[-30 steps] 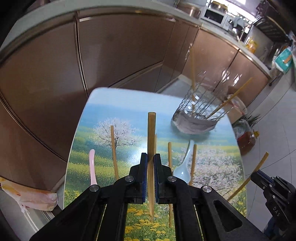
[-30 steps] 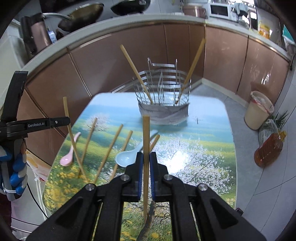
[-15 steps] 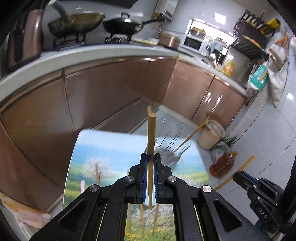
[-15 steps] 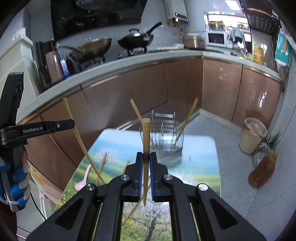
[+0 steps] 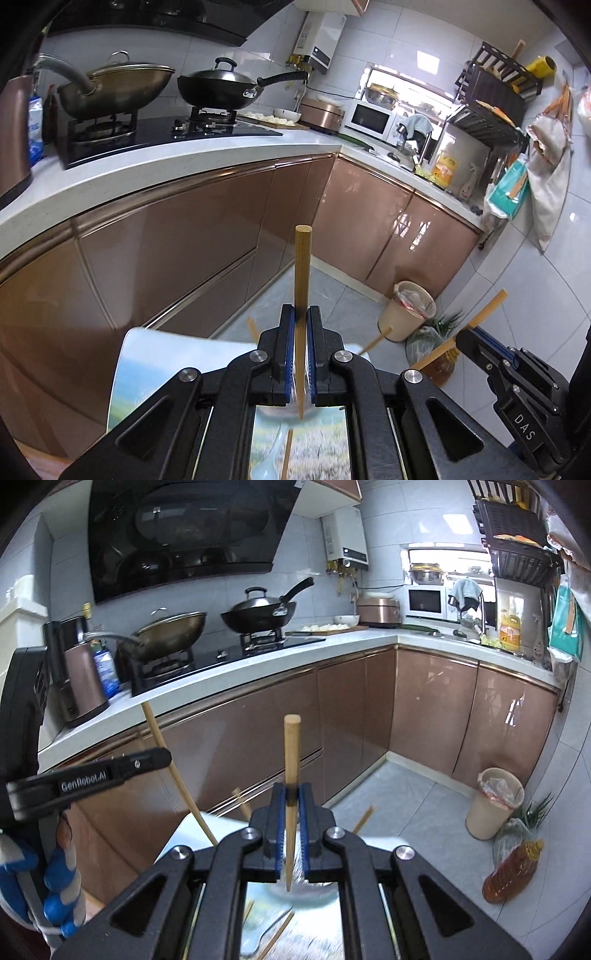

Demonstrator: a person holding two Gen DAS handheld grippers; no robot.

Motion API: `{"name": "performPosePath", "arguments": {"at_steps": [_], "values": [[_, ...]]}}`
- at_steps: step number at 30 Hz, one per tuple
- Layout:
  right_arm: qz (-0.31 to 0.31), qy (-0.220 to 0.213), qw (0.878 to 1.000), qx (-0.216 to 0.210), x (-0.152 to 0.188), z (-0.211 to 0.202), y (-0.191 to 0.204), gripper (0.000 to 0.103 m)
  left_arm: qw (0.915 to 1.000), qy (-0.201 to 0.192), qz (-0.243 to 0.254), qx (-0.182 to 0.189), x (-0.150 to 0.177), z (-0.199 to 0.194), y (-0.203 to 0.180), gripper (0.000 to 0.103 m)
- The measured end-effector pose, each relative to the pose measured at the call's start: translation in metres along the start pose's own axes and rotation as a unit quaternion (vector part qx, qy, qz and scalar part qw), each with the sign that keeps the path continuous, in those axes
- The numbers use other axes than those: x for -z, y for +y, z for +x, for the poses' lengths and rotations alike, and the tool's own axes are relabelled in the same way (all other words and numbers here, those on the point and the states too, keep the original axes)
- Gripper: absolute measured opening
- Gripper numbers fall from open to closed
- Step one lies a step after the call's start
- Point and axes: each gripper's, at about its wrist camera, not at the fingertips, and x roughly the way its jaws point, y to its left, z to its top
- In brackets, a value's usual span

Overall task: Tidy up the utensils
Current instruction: 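Lift both held chopsticks upright and carry them over the wire holder, then open the left tool to drop its chopstick in the holder while the right tool releases its own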

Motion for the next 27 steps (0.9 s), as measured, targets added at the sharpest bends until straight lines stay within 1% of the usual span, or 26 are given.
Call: {"name": "performPosePath", "arguments": {"at_steps": [3, 6, 8, 10, 11, 15, 21, 25, 27], "values": [[0.006, 0.003, 1.000, 0.002, 0.000, 0.028, -0.013, 0.006, 1.0000, 0.003, 0.002, -0.008, -0.002, 0.032, 0.000, 0.006], [0.011, 0.012, 1.000, 0.006, 0.009, 0.058, -0.023, 0.006, 0.9998, 0.000, 0.006, -0.016, 0.003, 0.058, -0.001, 0.006], [0.011, 0.022, 1.000, 0.007, 0.018, 0.080, -0.029, 0.006, 0.9998, -0.002, 0.006, -0.019, 0.009, 0.078, 0.000, 0.006], [0.000, 0.024, 1.000, 0.017, 0.028, 0.096, -0.030, 0.006, 0.9997, -0.002, 0.007, -0.022, 0.016, 0.096, 0.003, 0.006], [0.000, 0.026, 1.000, 0.014, 0.033, 0.103, -0.031, 0.006, 0.9997, -0.003, 0.007, -0.024, 0.019, 0.102, 0.004, 0.006], [0.005, 0.038, 0.999, 0.013, 0.051, 0.129, -0.035, 0.006, 0.9997, 0.014, 0.000, -0.021, 0.036, 0.135, 0.010, 0.006], [0.013, 0.053, 0.998, 0.007, 0.076, 0.151, -0.042, 0.006, 0.9989, 0.036, -0.005, -0.027, 0.057, 0.161, 0.019, 0.006], [0.014, 0.062, 0.998, 0.005, 0.088, 0.156, -0.044, 0.006, 0.9987, 0.040, -0.001, -0.030, 0.062, 0.164, 0.018, 0.006], [0.016, 0.059, 0.998, 0.003, 0.090, 0.154, -0.045, 0.007, 0.9986, 0.041, 0.006, -0.034, 0.064, 0.162, 0.017, 0.006]]}}
